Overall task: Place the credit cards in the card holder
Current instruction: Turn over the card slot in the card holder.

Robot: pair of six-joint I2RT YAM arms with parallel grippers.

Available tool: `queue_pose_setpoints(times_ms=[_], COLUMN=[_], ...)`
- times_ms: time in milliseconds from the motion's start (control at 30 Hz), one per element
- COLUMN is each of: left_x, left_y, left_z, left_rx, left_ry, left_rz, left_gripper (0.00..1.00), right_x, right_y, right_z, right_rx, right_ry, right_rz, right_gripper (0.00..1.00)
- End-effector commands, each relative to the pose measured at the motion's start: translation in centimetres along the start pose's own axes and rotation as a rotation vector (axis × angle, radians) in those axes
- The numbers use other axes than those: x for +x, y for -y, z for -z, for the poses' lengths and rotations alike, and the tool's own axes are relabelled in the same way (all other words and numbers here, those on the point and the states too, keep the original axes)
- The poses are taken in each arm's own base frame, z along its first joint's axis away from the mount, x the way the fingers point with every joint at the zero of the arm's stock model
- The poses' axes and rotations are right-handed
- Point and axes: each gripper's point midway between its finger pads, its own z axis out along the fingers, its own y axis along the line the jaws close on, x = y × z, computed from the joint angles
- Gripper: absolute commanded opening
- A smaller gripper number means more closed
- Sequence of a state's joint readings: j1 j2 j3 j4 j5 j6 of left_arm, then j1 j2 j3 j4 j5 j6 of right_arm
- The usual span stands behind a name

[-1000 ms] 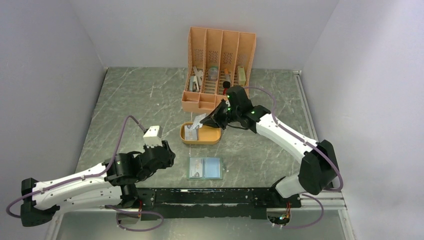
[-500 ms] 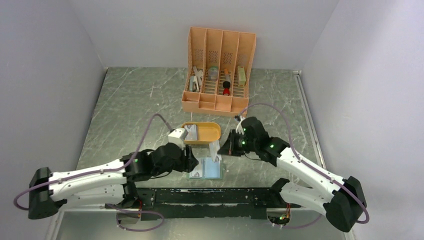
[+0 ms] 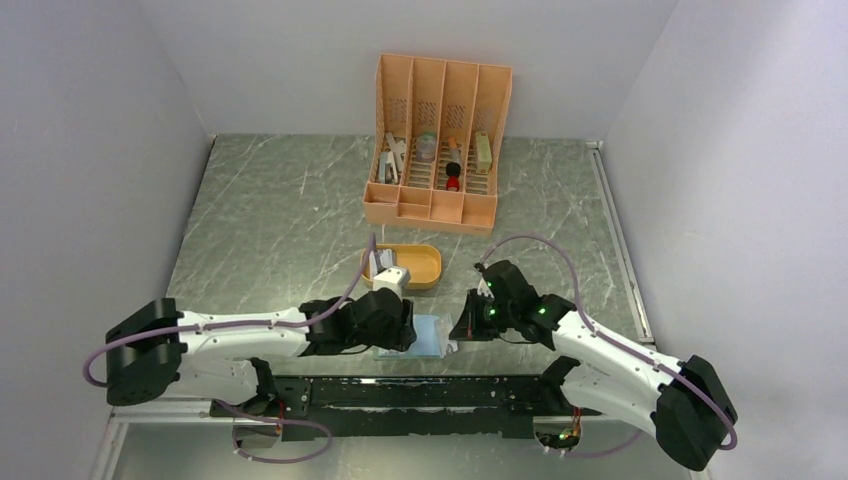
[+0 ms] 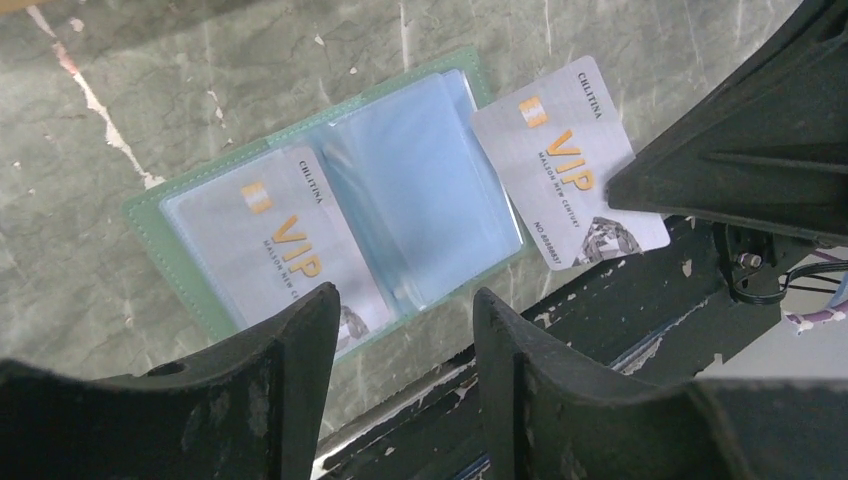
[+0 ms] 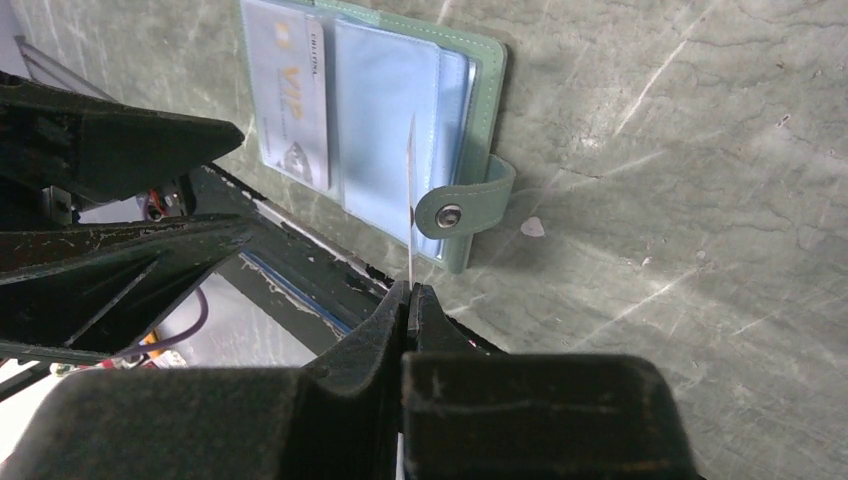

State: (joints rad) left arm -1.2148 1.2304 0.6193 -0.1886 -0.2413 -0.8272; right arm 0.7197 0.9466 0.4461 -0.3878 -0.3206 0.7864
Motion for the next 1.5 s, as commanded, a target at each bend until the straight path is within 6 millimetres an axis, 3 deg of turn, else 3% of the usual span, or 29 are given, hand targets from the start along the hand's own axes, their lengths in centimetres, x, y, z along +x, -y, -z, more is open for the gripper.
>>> queue_pose_setpoints(times_ms=[0, 767, 1000, 1267, 1367, 1467], left_x=[-1.4, 1.7, 1.5, 1.7, 1.7, 1.3], left_y=[2.8, 0.3, -0.3, -0.8, -0.8, -0.3], left_z=[-0.6, -3.7, -3.5, -3.6, -3.7, -3.5], left_rx=[0.066, -0.063, -0.096, -0.116, -0.117, -0.094], left_ry=[0.026, -0.08, -0.069, -0.073, -0.075, -0.057], left_rz=[0.017, -0.017, -0.008, -0.014, -0.013, -0.006], left_gripper=[0.57, 0.54, 0.45, 0.24, 0.23, 0.28], right_x=[0.5, 1.2, 0.7, 0.1, 0.3, 0.8], right_y=[0.6, -0.2, 0.0, -0.4, -0.7, -0.6], right_z=[-0.4, -1.8, -1.0, 0.1, 0.2, -0.2], right_rx=[0.01, -0.024, 0.01, 0.016, 0.0, 0.0], right_ry=[-0.012, -0.063, -0.03, -0.001, -0.016, -0.045], right_rz=[0.003, 0.012, 0.023, 0.043, 0.053, 0.059], right_gripper=[0.0, 0.0, 0.0, 0.0, 0.0, 0.0])
